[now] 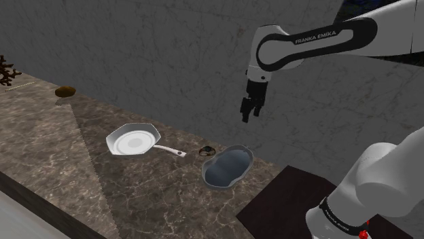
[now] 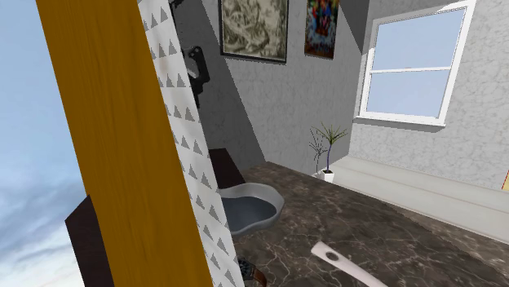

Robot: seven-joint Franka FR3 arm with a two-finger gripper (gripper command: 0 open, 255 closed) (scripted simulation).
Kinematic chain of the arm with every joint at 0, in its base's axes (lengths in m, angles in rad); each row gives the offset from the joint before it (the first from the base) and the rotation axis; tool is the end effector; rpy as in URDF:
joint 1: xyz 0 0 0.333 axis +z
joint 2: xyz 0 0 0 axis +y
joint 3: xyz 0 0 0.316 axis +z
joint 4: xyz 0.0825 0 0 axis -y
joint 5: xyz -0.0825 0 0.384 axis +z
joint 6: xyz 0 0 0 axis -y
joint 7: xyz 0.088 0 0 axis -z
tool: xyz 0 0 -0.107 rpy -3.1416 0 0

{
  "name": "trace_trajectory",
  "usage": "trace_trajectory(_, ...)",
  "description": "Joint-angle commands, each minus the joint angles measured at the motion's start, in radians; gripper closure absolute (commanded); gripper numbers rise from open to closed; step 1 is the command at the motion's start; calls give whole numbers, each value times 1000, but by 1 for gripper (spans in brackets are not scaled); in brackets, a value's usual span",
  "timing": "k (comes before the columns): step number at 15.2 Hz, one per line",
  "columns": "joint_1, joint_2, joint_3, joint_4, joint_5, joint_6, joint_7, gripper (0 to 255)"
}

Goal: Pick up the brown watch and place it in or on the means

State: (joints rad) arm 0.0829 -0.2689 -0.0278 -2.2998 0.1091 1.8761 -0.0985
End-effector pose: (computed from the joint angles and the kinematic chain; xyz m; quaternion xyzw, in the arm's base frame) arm 0.4458 0.0325 0.4441 -0.9939 -0.0568 0.0762 0.0559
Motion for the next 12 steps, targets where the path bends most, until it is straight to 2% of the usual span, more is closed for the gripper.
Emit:
trace_trajectory(1,0,90,-9,9,8,56,-33,0)
trace_trajectory(12,31,506,26,213,61,225,-125,0)
